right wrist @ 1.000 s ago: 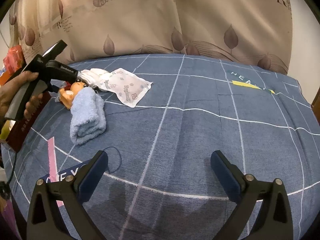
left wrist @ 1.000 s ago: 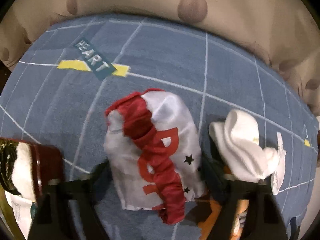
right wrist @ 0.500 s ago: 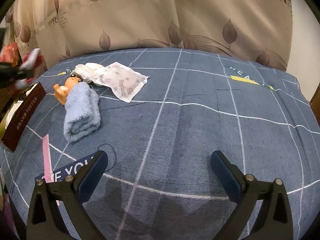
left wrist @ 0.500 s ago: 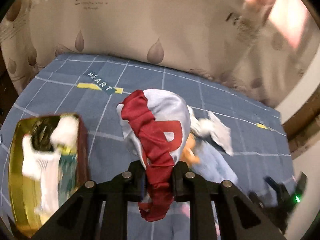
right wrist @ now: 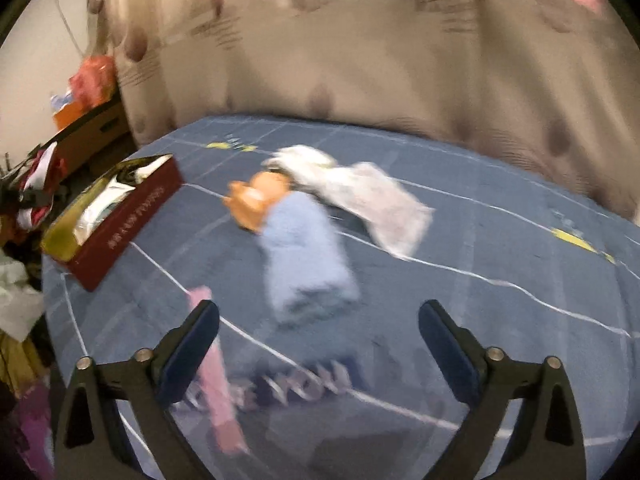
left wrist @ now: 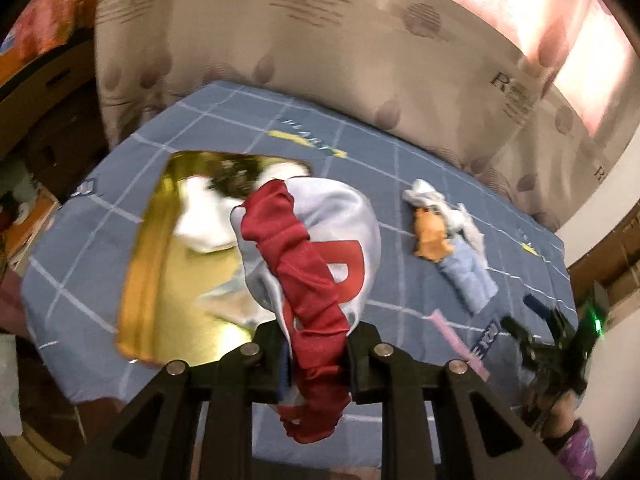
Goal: Organize soft objects
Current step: 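Place the red-white bag in the tray while the right tool grasps the blue towel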
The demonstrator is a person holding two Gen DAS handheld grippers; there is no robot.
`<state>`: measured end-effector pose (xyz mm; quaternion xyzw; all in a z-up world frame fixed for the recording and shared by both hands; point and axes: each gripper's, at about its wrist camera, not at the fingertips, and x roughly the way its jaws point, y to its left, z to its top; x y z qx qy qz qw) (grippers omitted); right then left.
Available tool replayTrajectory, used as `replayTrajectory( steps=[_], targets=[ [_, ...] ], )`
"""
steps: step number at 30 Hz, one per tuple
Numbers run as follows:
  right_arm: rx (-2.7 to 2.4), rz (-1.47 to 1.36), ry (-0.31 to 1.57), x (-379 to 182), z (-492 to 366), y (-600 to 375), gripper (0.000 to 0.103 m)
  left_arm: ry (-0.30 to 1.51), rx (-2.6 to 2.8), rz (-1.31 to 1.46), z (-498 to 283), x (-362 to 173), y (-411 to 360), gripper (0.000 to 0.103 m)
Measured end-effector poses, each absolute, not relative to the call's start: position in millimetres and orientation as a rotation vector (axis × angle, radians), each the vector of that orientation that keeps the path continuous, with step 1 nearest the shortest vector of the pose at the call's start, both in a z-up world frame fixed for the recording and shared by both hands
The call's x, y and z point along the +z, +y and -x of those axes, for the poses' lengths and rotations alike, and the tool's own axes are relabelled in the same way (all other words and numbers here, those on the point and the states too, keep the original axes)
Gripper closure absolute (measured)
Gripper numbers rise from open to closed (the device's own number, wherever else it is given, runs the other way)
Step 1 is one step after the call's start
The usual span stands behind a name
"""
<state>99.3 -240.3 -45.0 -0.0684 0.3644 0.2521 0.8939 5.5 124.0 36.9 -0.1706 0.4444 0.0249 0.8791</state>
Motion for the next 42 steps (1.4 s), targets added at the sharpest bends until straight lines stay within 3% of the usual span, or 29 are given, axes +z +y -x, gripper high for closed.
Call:
replayTrajectory(
  steps=[2, 10, 13, 15, 17, 25, 30, 35, 42],
  targets=[
    [0.506, 0.176, 0.785, -50, -112, -225, 0.022, 0.923, 0.078, 0.35, 3, 37, 135, 0.081],
    [0.474, 0.277, 0.905, -73, -157, -191, 0.026, 0.918, 0.137, 0.374, 20, 32, 178, 0.081],
    [0.488, 0.28, 0.959, -83, -162, -186, 0.062, 0.933, 0.145, 0.369, 15, 26, 185, 0.081],
    [0.487, 0.28, 0.941, -80, -158, -184, 0.075, 0.942, 0.148, 0.363, 10, 22, 189, 0.081],
    [0.484, 0.279, 0.927, -77, -153, -183, 0.079, 0.95, 0.158, 0.345, 3, 17, 191, 0.08],
    [0.506, 0.093, 0.881, -54, -122, -209, 0.08, 0.986, 0.202, 0.275, -29, -5, 204, 0.078],
    [0.518, -0.016, 0.862, -40, -108, -224, 0.08, 1.01, 0.22, 0.24, -45, -18, 208, 0.07],
    [0.546, -0.054, 0.837, -25, -94, -223, 0.08, 1.018, 0.251, 0.203, -58, -29, 212, 0.045],
    [0.633, -0.047, 0.81, -5, -75, -195, 0.08, 1.046, 0.263, 0.071, -73, -35, 200, 0.037]
  ],
)
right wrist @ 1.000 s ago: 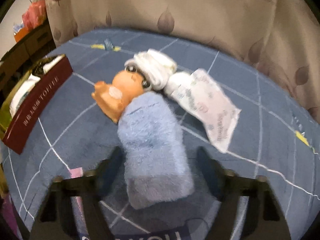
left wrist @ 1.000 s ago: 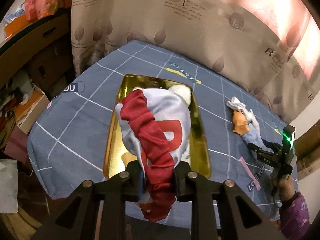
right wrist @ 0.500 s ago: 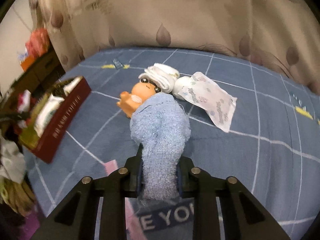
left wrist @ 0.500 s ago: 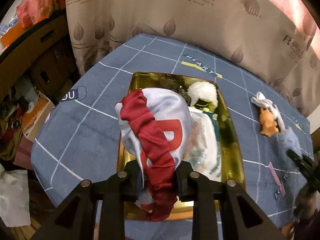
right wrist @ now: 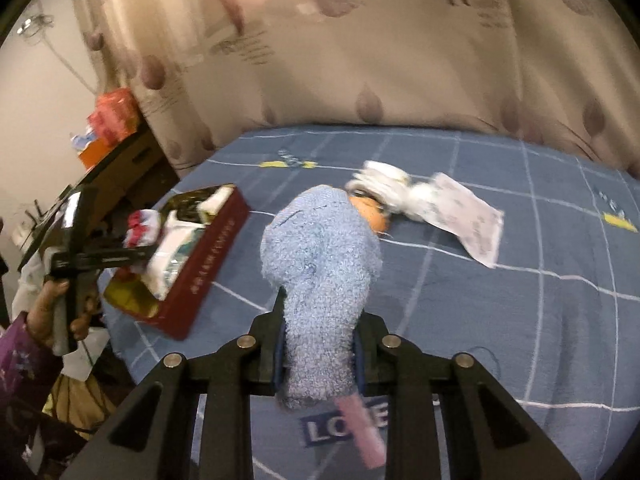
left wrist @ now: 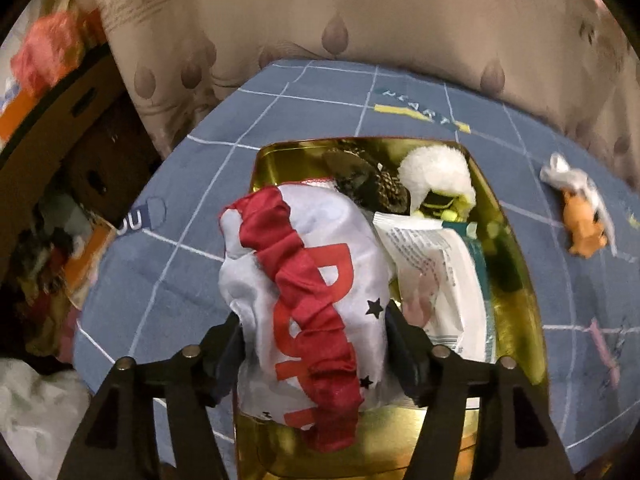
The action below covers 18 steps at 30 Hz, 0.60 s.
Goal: Organize soft objects
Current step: 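Place the red-white bag in the tray while the right tool grasps the blue towel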
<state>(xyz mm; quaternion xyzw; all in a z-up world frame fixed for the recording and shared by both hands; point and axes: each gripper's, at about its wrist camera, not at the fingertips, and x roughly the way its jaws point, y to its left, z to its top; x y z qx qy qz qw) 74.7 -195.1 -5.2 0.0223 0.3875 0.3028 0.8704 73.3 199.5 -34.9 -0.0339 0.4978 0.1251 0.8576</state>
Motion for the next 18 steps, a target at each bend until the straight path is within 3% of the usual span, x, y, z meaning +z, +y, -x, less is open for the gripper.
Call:
replayTrajectory(
  steps=[3, 5, 13, 18],
  targets=[
    [0.672, -0.044, 0.799, 4, -66, -181, 0.08, 1.017, 0.28, 0.065, -68, -28, 196, 0.036],
    [0.698, -0.037, 0.79, 11, -60, -171, 0.08, 0.989, 0.249, 0.083, -66, -20, 197, 0.029],
    [0.757, -0.007, 0.775, 21, -49, -141, 0.08, 0.971, 0.221, -0.008, -74, -5, 198, 0.028],
    [0.778, 0.0, 0.775, 24, -47, -130, 0.08, 0.835, 0.224, 0.103, -47, 27, 214, 0.028]
  ],
)
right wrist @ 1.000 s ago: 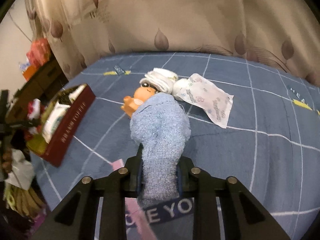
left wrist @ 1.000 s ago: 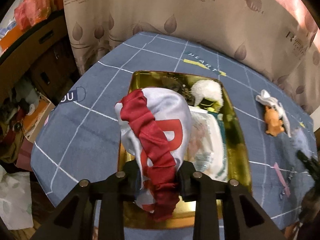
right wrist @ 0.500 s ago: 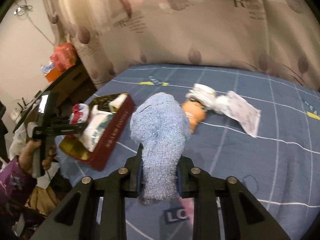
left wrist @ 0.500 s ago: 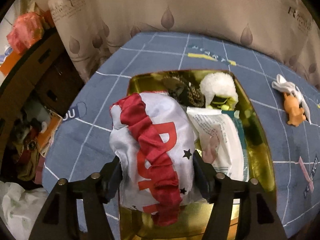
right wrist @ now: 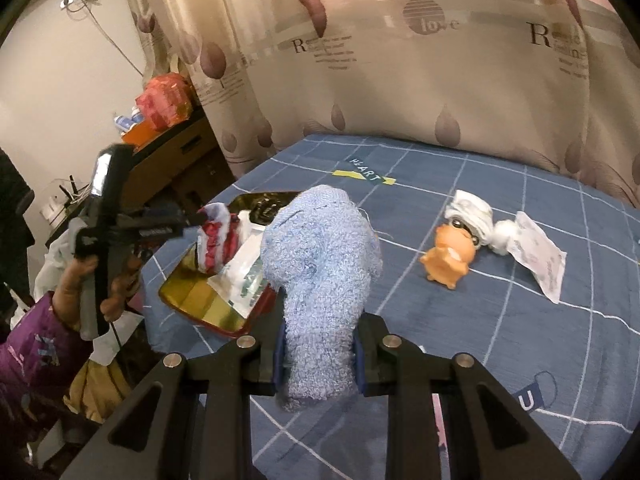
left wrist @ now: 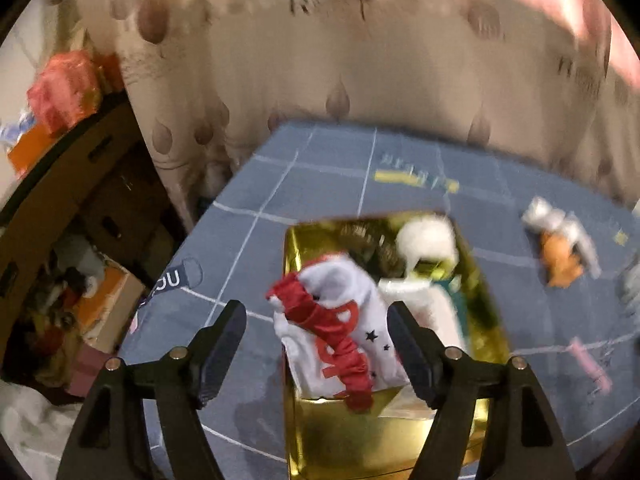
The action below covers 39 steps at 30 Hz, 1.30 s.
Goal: Organize soft objects
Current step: 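Place the red-white bag in the tray while the right tool grasps the blue towel, then lower the blue towel into the gold tray and open the right tool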
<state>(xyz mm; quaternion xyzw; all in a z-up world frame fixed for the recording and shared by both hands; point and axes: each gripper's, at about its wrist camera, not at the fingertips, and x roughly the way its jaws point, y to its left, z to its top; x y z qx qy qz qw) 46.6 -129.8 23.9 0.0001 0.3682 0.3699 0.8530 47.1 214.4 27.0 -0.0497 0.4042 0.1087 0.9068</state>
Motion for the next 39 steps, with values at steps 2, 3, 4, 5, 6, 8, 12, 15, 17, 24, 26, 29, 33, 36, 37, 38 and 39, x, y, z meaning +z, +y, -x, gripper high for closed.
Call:
replayTrajectory(
  steps=[2, 3, 4, 5, 6, 8, 12, 15, 17, 24, 26, 29, 33, 36, 37, 38, 39],
  targets=[
    [0.799, -0.005, 0.781, 26, -46, -122, 0.079, 0.775, 0.189, 0.213, -30, 40, 225, 0.028],
    [0.813, -0.009, 0.784, 28, -46, -117, 0.079, 0.733, 0.181, 0.269, -16, 46, 229, 0.028],
    [0.827, -0.009, 0.784, 30, -45, -111, 0.079, 0.701, 0.192, 0.303, -2, 51, 231, 0.028],
    [0.845, -0.003, 0.784, 32, -45, -104, 0.079, 0.692, 0.21, 0.315, 4, 53, 232, 0.028],
    [0.864, 0.007, 0.784, 33, -44, -95, 0.079, 0.686, 0.247, 0.328, 18, 53, 232, 0.028],
    [0.904, 0.015, 0.789, 36, -42, -75, 0.079, 0.68, 0.34, 0.333, 45, 48, 230, 0.028],
    [1.002, 0.05, 0.836, 28, -40, -27, 0.079, 0.671, 0.474, 0.336, 85, 33, 232, 0.028],
    [1.068, 0.05, 0.924, 12, -46, 8, 0.079, 0.653, 0.505, 0.357, 101, 26, 238, 0.028],
    [1.077, 0.068, 0.953, 3, -48, 28, 0.079, 0.642, 0.529, 0.349, 102, 25, 242, 0.028],
    [1.065, 0.137, 1.019, -24, -39, 78, 0.079, 0.618, 0.513, 0.339, 108, 25, 243, 0.028],
    [1.047, 0.166, 1.021, -31, -37, 87, 0.079, 0.618, 0.504, 0.341, 109, 25, 244, 0.028],
    [1.031, 0.19, 1.017, -38, -35, 97, 0.079, 0.613, 0.497, 0.348, 110, 24, 246, 0.027],
    [1.012, 0.197, 1.019, -45, -40, 104, 0.078, 0.636, 0.489, 0.362, 106, 20, 249, 0.027],
    [0.994, 0.205, 1.022, -50, -45, 106, 0.078, 0.648, 0.482, 0.369, 105, 18, 250, 0.027],
    [0.99, 0.205, 1.023, -51, -45, 110, 0.078, 0.652, 0.482, 0.368, 104, 17, 249, 0.027],
    [0.985, 0.208, 1.021, -53, -46, 111, 0.078, 0.655, 0.48, 0.366, 103, 17, 249, 0.027],
    [0.982, 0.213, 1.02, -54, -47, 113, 0.078, 0.656, 0.479, 0.364, 103, 17, 248, 0.027]
  ],
)
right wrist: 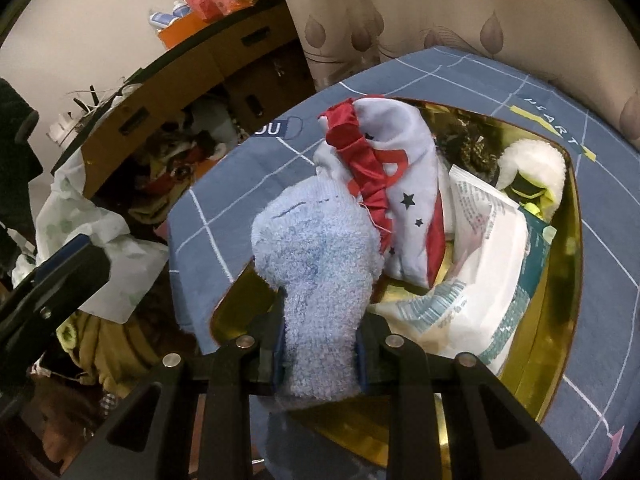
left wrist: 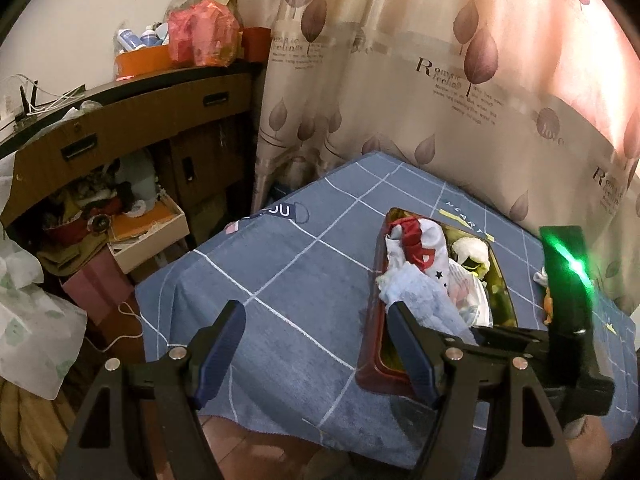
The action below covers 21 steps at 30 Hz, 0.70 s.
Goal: Organize soft objects
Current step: 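Lower the blue towel into the gold tray and open the right tool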
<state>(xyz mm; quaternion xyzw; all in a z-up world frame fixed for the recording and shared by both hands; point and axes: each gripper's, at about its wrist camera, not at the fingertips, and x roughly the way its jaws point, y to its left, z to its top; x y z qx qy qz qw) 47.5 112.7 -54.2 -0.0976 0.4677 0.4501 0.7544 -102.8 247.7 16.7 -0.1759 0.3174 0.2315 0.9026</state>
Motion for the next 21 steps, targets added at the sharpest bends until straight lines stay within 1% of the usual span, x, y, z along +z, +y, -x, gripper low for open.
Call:
replayTrajectory(
  steps=[4, 7, 9, 14, 15, 16, 20, 21],
  targets=[
    [0.969, 0.238, 1.017, -61, -48, 121, 0.077, 0.665, 0.48, 0.336, 101, 16, 243, 0.027],
    [0.968, 0.264, 0.995, -62, -43, 122, 0.072, 0.674, 0.481, 0.311, 98, 15, 240, 0.027],
    [0.975, 0.254, 0.976, -59, -41, 119, 0.071, 0.676, 0.481, 0.3, 97, 14, 239, 0.027],
    [0.981, 0.22, 0.944, -49, -37, 108, 0.062, 0.682, 0.479, 0.296, 97, 13, 241, 0.027],
    [0.982, 0.214, 0.936, -46, -36, 106, 0.062, 0.682, 0.48, 0.296, 97, 13, 240, 0.027],
    [0.981, 0.207, 0.927, -43, -34, 103, 0.06, 0.683, 0.481, 0.294, 97, 12, 240, 0.027],
    [0.98, 0.14, 0.866, -25, -29, 86, 0.047, 0.703, 0.479, 0.278, 94, 10, 238, 0.027],
    [0.978, 0.11, 0.847, -20, -29, 78, 0.045, 0.708, 0.48, 0.272, 93, 9, 237, 0.027]
  ],
)
